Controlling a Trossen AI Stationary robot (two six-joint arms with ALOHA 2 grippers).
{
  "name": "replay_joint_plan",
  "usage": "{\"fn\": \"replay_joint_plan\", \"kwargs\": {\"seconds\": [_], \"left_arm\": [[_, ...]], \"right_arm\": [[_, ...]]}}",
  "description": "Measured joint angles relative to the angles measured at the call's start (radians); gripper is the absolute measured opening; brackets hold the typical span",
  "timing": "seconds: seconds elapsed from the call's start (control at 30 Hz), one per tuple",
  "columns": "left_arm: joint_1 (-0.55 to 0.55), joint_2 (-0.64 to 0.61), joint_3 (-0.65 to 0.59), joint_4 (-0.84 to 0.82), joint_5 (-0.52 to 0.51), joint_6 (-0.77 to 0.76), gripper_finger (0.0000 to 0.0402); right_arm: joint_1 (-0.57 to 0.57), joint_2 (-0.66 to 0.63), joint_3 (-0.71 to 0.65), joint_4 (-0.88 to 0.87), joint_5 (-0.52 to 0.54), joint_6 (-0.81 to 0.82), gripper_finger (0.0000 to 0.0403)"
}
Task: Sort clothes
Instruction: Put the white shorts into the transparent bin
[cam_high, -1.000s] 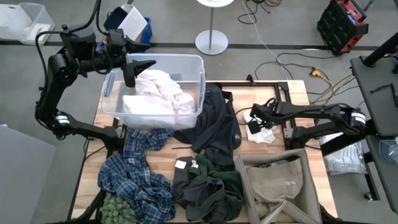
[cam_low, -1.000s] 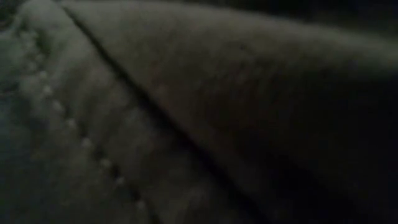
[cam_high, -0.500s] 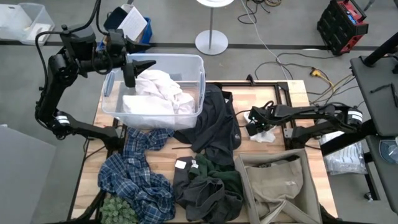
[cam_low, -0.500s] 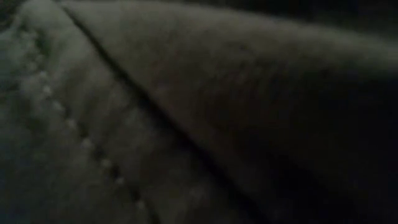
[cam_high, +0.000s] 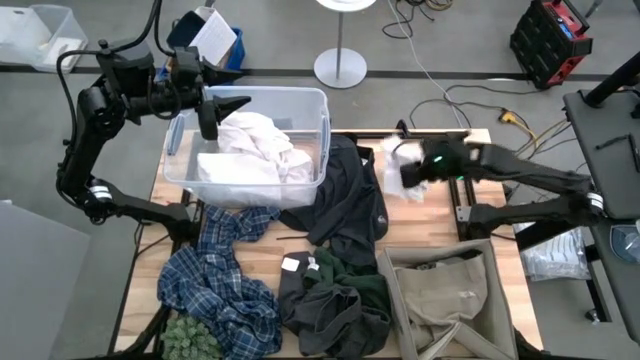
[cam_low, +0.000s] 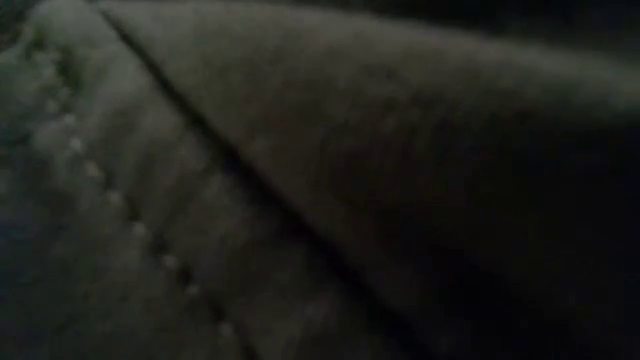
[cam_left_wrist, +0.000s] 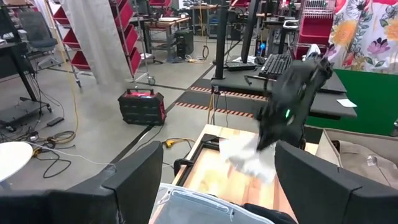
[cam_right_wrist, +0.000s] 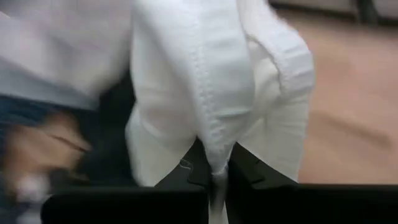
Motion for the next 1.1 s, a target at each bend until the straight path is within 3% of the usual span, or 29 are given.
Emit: {"fn": "replay_joint_plan", "kwargs": {"seconds": [0.17,0.3,0.47,0.63,0.73,0.9,1.1], "left_arm": [[0.0,0.0,0.0,0.025,0.0,0.004,0.0284],[0.0,-0.002,0.0,0.051,0.0,0.005,0.0284],[0.0,-0.019,0.016,0.067,0.0,-0.018,0.0284],[0.0,-0.041,0.075,0.067,0.0,-0.02,0.0284],[0.0,-0.057,0.115,0.068,0.0,-0.02,0.0284],[0.0,-0.089,0.146,0.065,0.0,-0.02,0.0284],[0.0,-0.129,0.13,-0.005,-0.001,-0.024,0.0284]], "right_arm": [[0.045,0.03,0.207,0.301,-0.012,-0.1,0.0012],[0.067,0.149,0.318,0.646,-0.146,-0.192,0.0012],[0.072,0.353,0.491,0.762,-0.249,-0.236,0.0012],[0.07,0.544,0.647,0.735,-0.255,-0.231,0.0013],[0.069,0.657,0.757,0.631,-0.248,-0.241,0.0025],[0.06,0.832,0.991,0.377,-0.24,-0.264,0.0107],[0.061,0.939,1.235,0.239,-0.24,-0.334,0.0209]]}}
